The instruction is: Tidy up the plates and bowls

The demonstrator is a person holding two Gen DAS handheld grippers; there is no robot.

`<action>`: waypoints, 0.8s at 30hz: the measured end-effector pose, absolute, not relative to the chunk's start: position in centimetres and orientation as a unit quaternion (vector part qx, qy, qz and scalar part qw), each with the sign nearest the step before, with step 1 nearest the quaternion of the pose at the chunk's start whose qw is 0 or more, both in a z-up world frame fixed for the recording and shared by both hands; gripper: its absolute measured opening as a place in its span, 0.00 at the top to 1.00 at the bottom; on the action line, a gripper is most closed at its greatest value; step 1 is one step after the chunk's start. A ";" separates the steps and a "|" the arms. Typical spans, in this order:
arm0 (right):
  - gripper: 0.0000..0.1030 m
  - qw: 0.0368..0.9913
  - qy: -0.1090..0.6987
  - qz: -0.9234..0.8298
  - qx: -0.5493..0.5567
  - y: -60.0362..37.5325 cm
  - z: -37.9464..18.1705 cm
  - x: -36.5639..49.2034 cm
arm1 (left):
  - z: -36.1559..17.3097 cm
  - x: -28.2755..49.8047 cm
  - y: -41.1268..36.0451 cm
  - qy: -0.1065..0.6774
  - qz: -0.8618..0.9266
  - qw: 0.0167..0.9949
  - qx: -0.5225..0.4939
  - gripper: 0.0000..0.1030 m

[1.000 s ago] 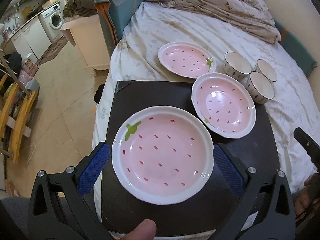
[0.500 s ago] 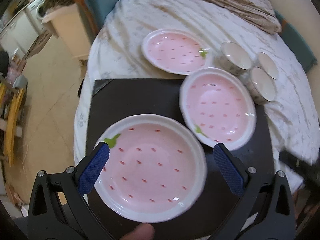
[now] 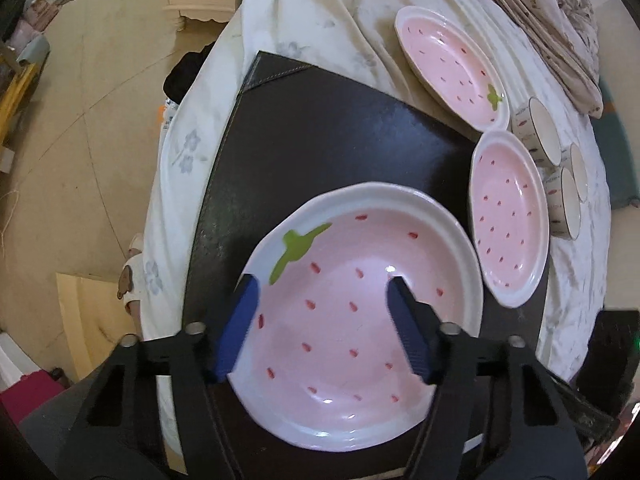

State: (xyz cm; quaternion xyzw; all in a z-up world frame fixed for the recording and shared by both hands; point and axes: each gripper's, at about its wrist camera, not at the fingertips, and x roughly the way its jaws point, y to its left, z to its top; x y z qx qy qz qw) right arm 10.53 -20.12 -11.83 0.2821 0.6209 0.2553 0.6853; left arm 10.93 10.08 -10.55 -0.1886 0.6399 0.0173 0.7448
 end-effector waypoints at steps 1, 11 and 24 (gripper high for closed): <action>0.48 0.683 0.624 0.259 0.277 -19.5 -12.0 10.6 | -10.5 10.7 10.3 0.639 0.014 0.745 -0.189 0.49; 0.62 0.678 0.642 0.251 0.256 -18.9 -14.4 11.0 | -10.2 9.6 12.1 0.627 0.015 0.745 -0.226 0.56; 0.62 0.685 0.636 0.249 0.254 -18.9 -14.3 11.1 | -12.2 9.1 11.7 0.650 0.057 0.733 -0.190 0.57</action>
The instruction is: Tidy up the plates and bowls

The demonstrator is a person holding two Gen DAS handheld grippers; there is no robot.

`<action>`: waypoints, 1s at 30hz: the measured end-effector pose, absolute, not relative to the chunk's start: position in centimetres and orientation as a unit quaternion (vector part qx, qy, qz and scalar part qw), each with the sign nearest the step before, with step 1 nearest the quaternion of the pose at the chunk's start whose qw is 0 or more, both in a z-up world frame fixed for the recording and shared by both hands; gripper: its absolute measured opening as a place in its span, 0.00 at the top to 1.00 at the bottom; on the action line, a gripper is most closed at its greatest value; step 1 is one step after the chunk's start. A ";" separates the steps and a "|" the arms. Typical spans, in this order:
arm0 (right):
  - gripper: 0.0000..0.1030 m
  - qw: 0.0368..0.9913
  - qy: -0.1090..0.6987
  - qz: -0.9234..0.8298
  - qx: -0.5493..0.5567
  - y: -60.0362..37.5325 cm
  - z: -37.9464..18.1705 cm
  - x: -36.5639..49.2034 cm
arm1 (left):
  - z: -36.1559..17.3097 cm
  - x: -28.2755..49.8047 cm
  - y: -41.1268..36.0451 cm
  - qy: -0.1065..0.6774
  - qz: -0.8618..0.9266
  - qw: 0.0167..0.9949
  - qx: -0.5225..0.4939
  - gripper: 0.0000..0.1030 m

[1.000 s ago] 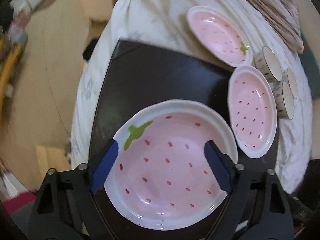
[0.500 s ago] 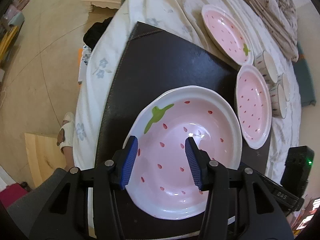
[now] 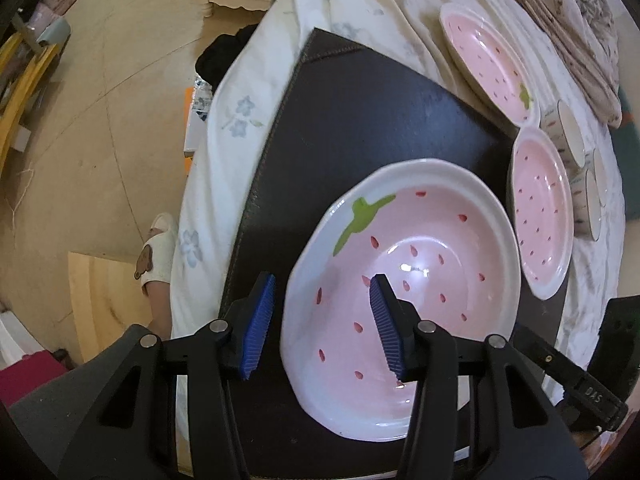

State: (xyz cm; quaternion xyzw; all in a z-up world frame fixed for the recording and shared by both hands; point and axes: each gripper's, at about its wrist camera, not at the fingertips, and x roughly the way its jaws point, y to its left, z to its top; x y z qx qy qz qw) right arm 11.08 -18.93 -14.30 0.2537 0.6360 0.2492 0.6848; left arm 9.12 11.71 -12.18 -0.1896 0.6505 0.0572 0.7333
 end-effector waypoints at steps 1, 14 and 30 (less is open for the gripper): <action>0.62 0.686 0.635 0.250 0.253 -18.9 -14.3 11.1 | -12.3 9.1 11.7 0.652 0.059 0.733 -0.188 0.57; 0.73 0.685 0.639 0.261 0.234 -17.6 -15.3 11.2 | -13.8 8.8 11.1 0.669 0.063 0.721 -0.169 0.71; 0.73 0.684 0.638 0.276 0.222 -15.7 -16.3 11.0 | -13.9 8.7 10.6 0.667 0.054 0.725 -0.165 0.71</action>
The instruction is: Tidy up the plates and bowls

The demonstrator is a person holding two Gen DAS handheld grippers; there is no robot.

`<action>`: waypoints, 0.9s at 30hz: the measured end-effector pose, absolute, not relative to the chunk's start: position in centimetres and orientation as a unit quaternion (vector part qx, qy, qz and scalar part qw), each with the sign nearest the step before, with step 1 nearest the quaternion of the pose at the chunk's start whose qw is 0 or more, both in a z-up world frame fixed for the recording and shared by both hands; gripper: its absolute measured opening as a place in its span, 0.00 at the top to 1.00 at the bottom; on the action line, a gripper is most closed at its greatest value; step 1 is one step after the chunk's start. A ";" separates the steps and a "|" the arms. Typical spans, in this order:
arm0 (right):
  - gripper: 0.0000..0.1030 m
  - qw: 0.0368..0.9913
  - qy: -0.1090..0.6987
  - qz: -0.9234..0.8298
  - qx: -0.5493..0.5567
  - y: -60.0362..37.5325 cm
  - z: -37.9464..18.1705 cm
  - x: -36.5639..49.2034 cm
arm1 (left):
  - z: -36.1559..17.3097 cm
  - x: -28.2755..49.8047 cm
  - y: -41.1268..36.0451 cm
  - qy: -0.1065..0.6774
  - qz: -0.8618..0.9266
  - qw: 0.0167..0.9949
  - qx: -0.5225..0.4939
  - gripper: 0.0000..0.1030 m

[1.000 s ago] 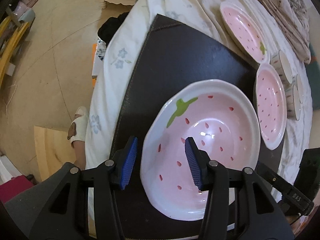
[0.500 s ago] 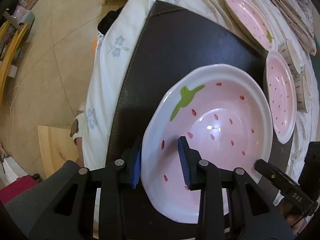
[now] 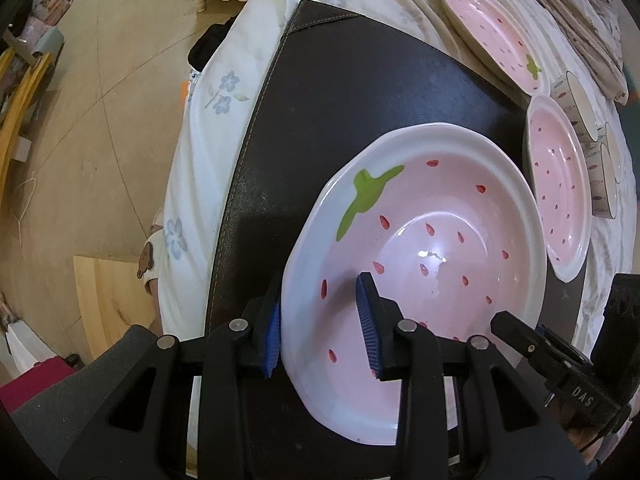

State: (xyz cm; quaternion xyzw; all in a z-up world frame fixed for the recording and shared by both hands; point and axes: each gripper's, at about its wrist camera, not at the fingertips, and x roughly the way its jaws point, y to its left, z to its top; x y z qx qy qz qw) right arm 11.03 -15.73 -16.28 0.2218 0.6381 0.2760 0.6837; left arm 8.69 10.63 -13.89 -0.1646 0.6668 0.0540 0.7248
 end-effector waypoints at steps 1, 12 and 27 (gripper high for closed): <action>0.73 0.687 0.636 0.277 0.218 -15.7 -16.2 10.9 | -13.9 8.7 10.6 0.666 0.054 0.725 -0.165 0.71; 0.86 0.738 0.590 0.266 0.188 -17.2 -12.8 8.8 | -13.8 7.4 7.6 0.681 0.031 0.720 -0.132 0.70; 0.89 0.693 0.647 0.211 0.237 -23.4 -15.5 4.1 | -14.2 7.8 2.2 0.690 -0.036 0.718 -0.088 0.68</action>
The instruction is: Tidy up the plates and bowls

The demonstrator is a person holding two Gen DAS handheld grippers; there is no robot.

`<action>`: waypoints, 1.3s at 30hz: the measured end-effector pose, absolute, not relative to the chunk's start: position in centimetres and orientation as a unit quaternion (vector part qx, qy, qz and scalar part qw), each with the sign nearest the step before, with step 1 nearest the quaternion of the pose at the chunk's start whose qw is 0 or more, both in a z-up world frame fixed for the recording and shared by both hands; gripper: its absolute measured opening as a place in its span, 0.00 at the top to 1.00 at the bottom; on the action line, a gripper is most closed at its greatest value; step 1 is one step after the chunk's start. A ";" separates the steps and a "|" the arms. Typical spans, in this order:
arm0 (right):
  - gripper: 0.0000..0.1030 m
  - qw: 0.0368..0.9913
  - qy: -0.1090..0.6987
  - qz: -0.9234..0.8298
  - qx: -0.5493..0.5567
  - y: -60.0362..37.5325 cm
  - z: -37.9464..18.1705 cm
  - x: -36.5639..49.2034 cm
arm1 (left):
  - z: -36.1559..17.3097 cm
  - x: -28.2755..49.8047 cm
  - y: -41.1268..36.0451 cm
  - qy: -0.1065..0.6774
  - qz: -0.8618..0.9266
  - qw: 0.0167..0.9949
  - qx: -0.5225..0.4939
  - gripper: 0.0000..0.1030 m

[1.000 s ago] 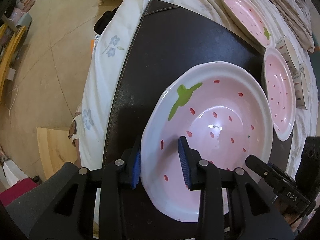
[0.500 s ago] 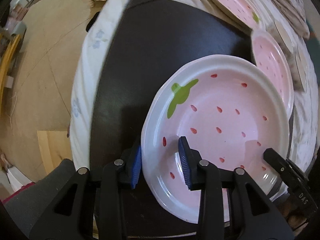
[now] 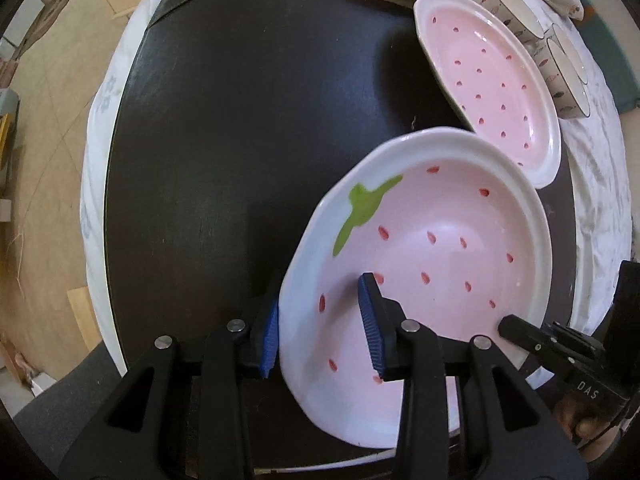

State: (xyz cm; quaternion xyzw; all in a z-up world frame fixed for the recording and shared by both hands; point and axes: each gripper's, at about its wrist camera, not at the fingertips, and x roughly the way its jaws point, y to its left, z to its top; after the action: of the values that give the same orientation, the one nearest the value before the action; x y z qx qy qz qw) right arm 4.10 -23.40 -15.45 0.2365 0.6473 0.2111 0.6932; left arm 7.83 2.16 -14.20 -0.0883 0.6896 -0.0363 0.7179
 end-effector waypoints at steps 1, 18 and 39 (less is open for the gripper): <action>0.88 0.693 0.648 0.212 0.234 -23.3 -15.5 4.2 | -14.3 7.8 2.2 0.689 -0.038 0.718 -0.092 0.68; 0.84 0.724 0.611 0.238 0.214 -22.5 -13.1 4.8 | -9.6 7.7 2.3 0.616 -0.070 0.775 -0.121 0.74; 0.84 0.770 0.549 0.220 0.238 -25.6 -9.0 6.7 | -5.4 10.1 2.3 0.568 -0.085 0.806 -0.146 0.74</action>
State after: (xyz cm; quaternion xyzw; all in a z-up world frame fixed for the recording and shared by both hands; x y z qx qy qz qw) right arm 6.72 -25.60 -9.04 0.2375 0.5492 0.2203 0.7703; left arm 10.08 2.32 -5.42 -0.1461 0.5678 -0.0848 0.8056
